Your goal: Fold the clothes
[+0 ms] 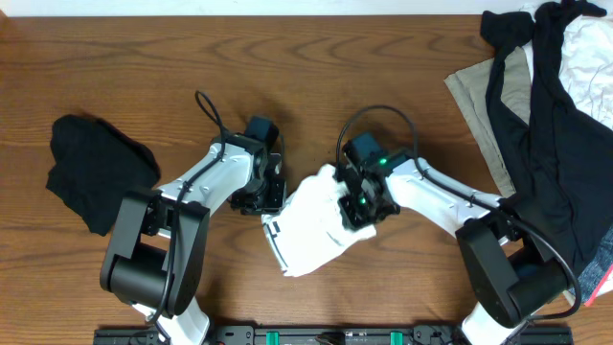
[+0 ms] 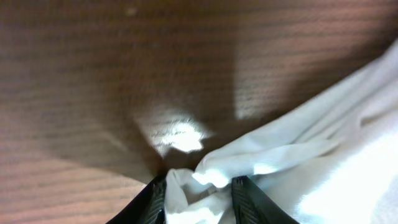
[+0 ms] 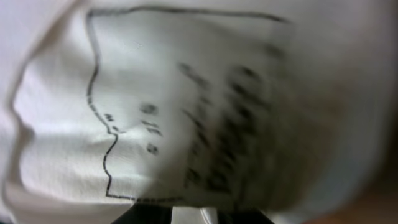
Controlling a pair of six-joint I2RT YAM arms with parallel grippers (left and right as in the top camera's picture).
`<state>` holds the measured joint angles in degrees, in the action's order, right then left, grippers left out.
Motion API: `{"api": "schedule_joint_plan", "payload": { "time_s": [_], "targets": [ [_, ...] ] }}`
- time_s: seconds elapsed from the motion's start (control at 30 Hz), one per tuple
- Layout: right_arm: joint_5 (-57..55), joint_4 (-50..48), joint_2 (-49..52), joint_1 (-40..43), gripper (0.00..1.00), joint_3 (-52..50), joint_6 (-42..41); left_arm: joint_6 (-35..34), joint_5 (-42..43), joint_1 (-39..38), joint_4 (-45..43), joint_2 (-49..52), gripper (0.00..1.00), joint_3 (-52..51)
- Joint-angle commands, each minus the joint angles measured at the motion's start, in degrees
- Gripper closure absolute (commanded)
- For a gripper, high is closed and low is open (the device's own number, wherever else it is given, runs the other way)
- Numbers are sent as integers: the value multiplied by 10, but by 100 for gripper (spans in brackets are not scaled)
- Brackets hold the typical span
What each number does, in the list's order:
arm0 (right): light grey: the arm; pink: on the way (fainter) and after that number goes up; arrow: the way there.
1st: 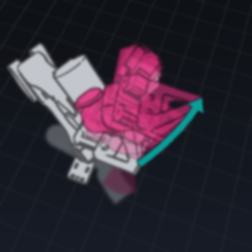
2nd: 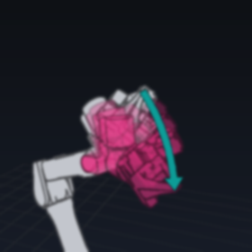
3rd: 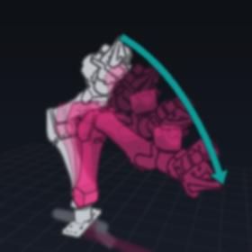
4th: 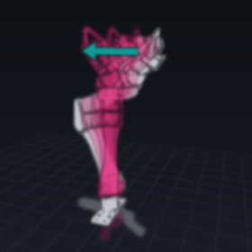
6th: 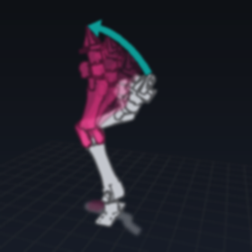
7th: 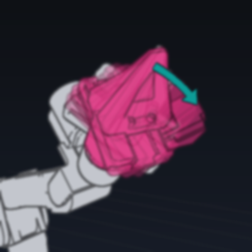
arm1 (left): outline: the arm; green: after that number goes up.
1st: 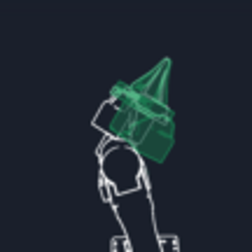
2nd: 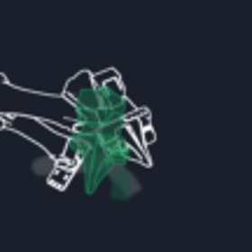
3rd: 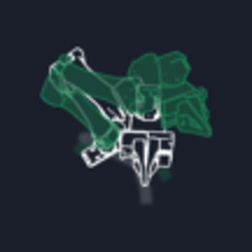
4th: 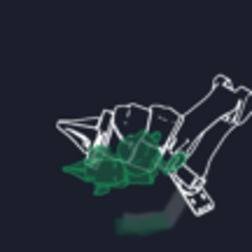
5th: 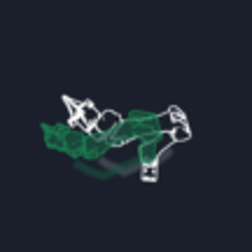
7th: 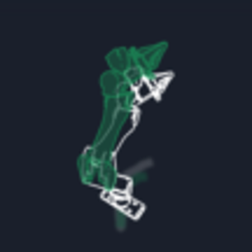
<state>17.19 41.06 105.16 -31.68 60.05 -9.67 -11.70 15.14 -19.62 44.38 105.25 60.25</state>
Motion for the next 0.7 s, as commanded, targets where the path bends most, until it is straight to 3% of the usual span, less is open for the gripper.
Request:
{"api": "schedule_joint_plan", "payload": {
  "time_s": [0.0, 0.27, 0.33, 0.67],
  "targets": [
    [-144, -39, 36, 26, 75, 5, -1, -41, -5, -6, 10, 31, 65, -38],
    [-144, -86, 36, 34, 65, 48, 52, -75, -5, -38, 32, 26, 66, -38],
    [-153, -85, 36, 34, 65, 56, 62, -85, -5, -47, 35, 23, 69, -38],
    [-186, -19, -32, 37, 65, 108, 61, -88, -28, -45, 40, -73, 68, -38]
  ]
}}
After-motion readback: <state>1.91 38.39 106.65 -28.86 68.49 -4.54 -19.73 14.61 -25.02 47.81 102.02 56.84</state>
